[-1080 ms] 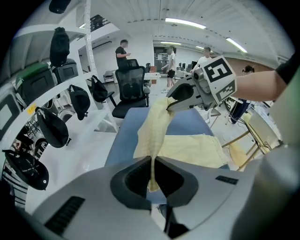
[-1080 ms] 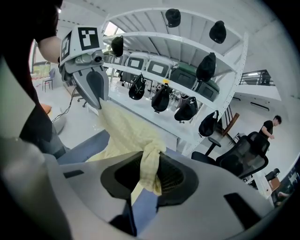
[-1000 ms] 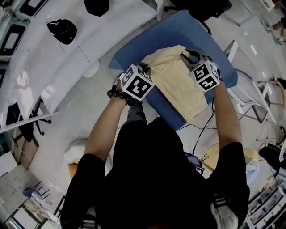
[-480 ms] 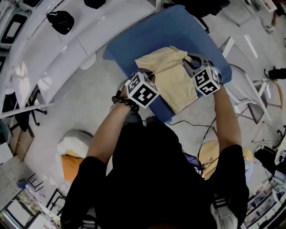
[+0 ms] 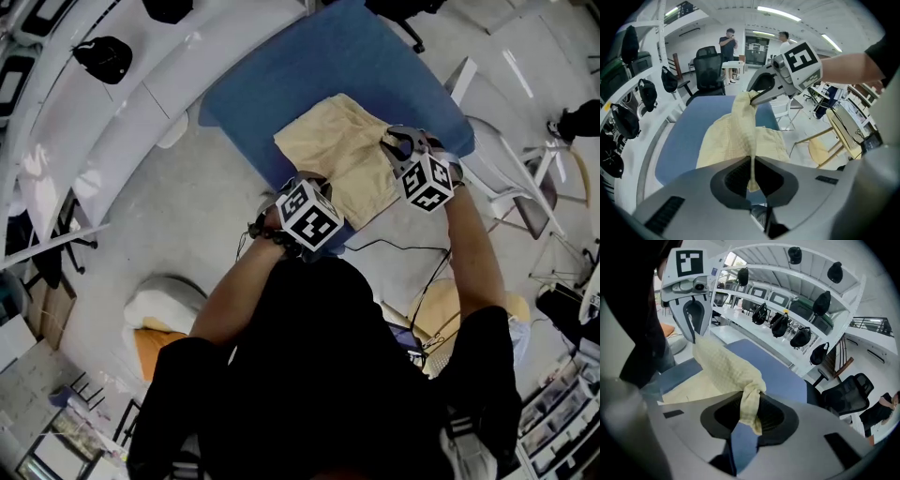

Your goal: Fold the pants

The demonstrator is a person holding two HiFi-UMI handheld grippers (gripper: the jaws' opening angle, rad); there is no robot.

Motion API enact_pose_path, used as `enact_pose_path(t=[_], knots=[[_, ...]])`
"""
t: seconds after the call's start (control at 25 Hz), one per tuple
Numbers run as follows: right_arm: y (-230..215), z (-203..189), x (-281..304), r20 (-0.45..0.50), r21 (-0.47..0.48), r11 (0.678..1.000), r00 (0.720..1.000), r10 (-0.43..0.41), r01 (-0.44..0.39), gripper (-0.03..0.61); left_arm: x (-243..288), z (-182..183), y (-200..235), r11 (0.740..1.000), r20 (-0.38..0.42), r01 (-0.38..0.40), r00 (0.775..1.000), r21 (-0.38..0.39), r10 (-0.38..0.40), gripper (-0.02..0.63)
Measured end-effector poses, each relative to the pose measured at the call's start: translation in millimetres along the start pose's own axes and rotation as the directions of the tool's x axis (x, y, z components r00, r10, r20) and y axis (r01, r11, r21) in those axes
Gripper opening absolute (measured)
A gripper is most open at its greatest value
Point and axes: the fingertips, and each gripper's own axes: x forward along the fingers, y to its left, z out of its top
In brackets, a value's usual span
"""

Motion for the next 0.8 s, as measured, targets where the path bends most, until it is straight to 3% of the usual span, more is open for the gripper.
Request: enact_pose_path(t=[0.6, 0.8], knots=[[64, -87, 14, -0.143, -0.045, 0.992, 0.983, 0.113, -0.12, 0.097, 73, -26, -74, 0.979, -0.129, 0.143, 0.984, 0.145, -0.125, 0.032], [73, -96, 20, -0.154, -0.039, 0.99, 0.98, 0.127, -0.134, 0.098, 92, -39, -82, 0.978, -0.144, 0.182, 0.976, 0.103, -0.166, 0.032]])
